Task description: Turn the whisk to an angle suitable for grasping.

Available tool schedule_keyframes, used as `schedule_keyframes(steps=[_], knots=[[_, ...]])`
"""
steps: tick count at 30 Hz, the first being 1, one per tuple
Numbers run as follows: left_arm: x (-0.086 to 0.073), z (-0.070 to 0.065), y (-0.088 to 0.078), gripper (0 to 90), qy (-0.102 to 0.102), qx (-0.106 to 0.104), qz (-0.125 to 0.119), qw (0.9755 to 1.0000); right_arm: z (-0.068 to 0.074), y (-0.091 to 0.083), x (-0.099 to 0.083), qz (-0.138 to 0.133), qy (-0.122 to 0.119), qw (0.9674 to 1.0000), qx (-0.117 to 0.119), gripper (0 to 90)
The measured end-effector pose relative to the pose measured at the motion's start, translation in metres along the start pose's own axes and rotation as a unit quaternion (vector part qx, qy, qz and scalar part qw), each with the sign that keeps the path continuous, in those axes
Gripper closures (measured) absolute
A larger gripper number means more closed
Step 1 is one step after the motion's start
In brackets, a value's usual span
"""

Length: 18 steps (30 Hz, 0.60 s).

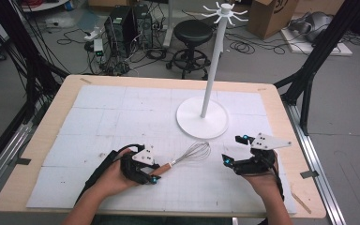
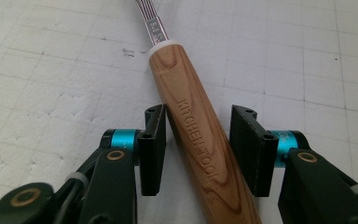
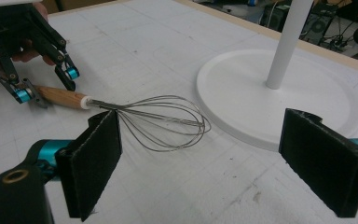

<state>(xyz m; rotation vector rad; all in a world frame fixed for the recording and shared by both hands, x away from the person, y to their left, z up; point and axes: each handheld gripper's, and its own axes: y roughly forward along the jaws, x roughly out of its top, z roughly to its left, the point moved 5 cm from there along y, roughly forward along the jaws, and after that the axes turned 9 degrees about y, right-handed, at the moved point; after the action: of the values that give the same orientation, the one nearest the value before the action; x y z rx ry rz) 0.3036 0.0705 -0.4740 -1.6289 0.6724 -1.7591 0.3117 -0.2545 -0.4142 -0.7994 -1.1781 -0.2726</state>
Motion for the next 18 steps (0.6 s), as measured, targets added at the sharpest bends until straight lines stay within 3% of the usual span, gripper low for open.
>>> schedule_keyframes(steps=[18], knots=[[0.0074,0.0038,0.0022,69.4,0.010,-0.002,0.005,0.9999,-0.0039,-0.0099,-0.0039,-0.001,0.000,0.9999,-0.011,12.3]])
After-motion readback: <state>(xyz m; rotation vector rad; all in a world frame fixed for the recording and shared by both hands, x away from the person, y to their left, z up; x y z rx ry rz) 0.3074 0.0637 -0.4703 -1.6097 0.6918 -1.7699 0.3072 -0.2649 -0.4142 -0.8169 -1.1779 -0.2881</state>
